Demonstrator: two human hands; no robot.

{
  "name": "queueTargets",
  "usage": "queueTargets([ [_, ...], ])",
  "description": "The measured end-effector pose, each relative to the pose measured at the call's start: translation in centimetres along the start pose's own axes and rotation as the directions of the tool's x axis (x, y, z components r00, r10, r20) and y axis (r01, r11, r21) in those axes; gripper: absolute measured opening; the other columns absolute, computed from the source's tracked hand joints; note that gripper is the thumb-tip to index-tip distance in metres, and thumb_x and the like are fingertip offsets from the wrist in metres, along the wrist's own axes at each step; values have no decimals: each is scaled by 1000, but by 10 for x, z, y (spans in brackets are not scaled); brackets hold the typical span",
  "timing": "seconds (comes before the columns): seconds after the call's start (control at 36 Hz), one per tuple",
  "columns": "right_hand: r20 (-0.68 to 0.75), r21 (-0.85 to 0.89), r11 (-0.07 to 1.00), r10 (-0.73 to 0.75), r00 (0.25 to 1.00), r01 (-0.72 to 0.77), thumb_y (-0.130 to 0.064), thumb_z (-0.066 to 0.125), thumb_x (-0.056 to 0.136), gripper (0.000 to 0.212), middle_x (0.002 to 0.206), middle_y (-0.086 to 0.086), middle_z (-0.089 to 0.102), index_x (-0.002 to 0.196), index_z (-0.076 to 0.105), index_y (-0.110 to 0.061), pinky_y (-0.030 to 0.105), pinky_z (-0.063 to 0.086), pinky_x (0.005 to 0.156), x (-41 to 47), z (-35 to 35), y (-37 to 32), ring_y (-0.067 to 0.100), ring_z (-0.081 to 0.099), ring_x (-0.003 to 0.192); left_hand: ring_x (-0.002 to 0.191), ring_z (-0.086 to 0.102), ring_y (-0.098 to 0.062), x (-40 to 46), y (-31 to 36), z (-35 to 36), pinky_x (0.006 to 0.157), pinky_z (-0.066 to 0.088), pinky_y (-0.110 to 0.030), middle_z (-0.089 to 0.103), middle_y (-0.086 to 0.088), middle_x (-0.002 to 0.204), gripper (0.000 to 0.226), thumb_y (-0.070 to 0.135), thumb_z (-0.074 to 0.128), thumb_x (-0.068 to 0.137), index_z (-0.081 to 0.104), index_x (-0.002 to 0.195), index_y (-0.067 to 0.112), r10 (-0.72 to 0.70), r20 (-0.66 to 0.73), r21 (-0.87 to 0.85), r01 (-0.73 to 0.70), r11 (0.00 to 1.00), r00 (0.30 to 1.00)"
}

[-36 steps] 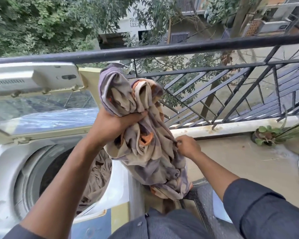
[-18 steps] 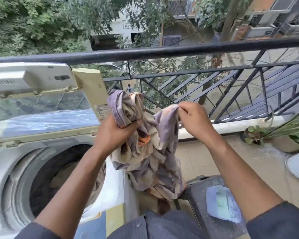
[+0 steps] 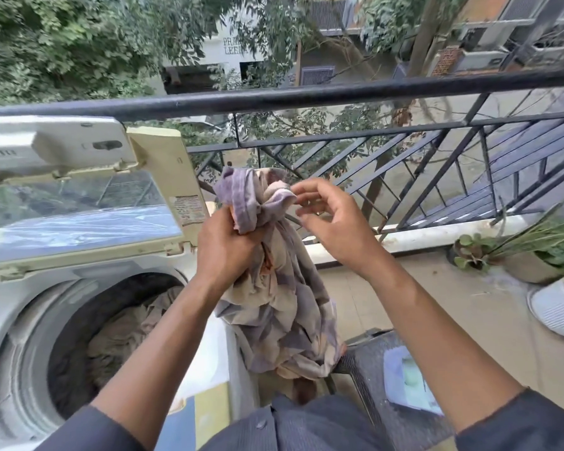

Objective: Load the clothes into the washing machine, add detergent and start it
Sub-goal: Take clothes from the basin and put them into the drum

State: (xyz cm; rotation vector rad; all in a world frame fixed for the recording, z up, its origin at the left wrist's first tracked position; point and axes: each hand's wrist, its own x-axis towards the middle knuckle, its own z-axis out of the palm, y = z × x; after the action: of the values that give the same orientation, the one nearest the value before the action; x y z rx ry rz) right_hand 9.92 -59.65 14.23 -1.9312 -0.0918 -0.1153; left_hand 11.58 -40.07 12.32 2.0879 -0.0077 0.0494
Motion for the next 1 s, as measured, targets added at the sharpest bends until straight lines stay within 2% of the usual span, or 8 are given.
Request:
queueTargets([
  [0.11,51,-270,944,211,976,-190,4,59,81,57,118,-2,64,129,58,-27,41,57,90,-10,-7,64,15,64,98,91,77,-10,1,10,-9,81,64,-50,81,12,92,20,39,88,77,78,92,47,29,-12,-134,-31,991,999],
  [0.22,173,-485,806,469,866,-339,-16,74,81,77,143,8,53,148,40,-33,42,51,99,-19,4,125,26,58,124,87,75,3,4,31,-22,82,65,-38,78,28,90,51,17,93,80,74,84,65,91,4,-242,-87,966,996],
  [0.33,192,-460,791,532,825,-403,-38,82,63,104,142,9,53,151,28,-44,44,52,96,-15,20,201,32,54,128,91,75,3,7,50,-37,78,60,-20,79,26,91,43,2,91,79,78,88,42,143,-35,-356,-146,923,989],
  [0.47,194,-517,759,554,809,-396,-31,66,80,43,118,13,70,122,63,-30,32,44,70,-15,34,206,34,67,110,104,78,-9,9,59,-53,86,62,-27,82,13,104,43,2,93,77,75,112,19,126,-137,-422,-173,890,983],
  [0.58,117,-549,718,573,811,-428,-17,61,78,37,111,5,74,110,75,-29,32,46,71,-17,28,203,30,69,104,108,77,-15,10,48,-59,90,63,-34,82,5,112,51,5,94,77,73,124,7,110,-128,-390,-152,908,986],
  [0.78,-153,-364,742,548,822,-563,-19,50,72,19,86,10,69,82,64,-10,41,53,73,4,-6,187,29,65,86,92,73,9,8,23,-54,80,59,-18,78,31,93,32,20,94,81,74,93,42,103,-49,-181,-111,977,993],
  [0.89,-210,-140,807,542,813,-574,-16,46,60,30,59,5,65,75,72,-19,45,58,64,17,-24,146,29,67,66,99,77,-11,7,15,-42,89,64,-49,81,13,100,29,52,90,71,76,97,51,23,-65,-80,-28,996,998],
  [1.0,-184,71,885,466,866,-461,-10,46,64,34,60,12,68,83,73,-3,55,63,67,21,-31,90,26,67,58,100,75,-25,4,5,-27,83,62,-46,79,7,99,42,59,84,75,76,108,35,-4,-61,59,8,998,998],
])
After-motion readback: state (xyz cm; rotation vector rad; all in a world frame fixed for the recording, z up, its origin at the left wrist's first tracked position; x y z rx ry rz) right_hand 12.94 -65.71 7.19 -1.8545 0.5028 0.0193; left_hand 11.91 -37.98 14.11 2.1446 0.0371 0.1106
